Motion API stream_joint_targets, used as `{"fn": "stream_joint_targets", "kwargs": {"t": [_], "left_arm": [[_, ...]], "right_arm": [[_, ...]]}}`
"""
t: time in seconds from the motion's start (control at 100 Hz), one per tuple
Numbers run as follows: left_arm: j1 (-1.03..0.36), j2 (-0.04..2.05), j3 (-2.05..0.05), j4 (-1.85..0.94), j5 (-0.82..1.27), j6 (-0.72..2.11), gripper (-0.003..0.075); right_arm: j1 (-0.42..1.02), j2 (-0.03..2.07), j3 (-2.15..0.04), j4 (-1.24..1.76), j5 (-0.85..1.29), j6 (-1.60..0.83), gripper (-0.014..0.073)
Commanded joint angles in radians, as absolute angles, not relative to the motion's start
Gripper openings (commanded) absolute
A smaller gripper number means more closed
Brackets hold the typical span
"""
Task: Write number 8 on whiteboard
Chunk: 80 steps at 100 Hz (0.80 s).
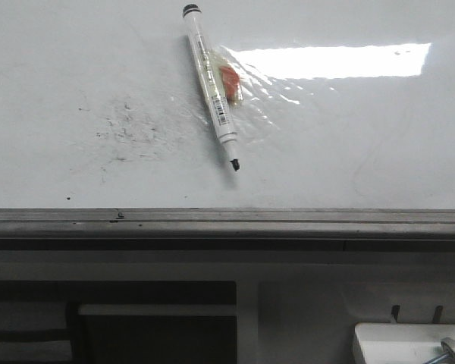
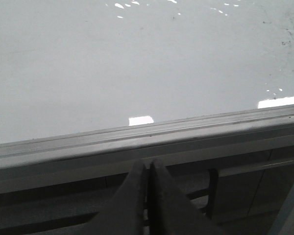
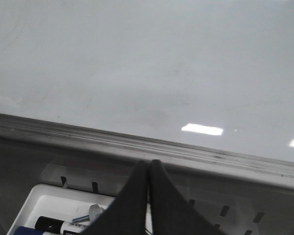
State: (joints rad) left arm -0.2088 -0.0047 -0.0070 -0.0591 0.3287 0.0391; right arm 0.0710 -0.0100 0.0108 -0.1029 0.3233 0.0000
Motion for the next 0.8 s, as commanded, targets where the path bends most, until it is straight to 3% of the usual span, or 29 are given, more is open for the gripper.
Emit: {"fn": "stream_joint_targets", "kwargs": {"t": [0.0,0.34,0.48,0.58,0.79], "left_arm": [[-0.206,-0.032,0.032,-0.07,0.283,0.032,-0.002],[-0.206,-0.032,0.032,-0.061,0.283,0.032,-0.002],[-0.206,-0.032,0.032,-0.056,0.275,0.032,-0.002],[-0.206,-0.032,0.032,-0.092,0.234,0.032,-0.002],[-0.206,-0.032,0.032,-0.715,-0.056,0.032,-0.002]], "right_arm": [[0.065,-0.031,0.024,-0.117,0.291,0.0,-0.0064],[0.065,-0.031,0.024,-0.165,0.278,0.0,-0.0064],[0.065,-0.031,0.024,-0.188,0.103,0.0,-0.0064],[0.065,-0.031,0.024,0.0,-0.058,0.053,-0.0064],[0.065,-0.031,0.024,0.443,-0.149,0.108,-0.0064]]}}
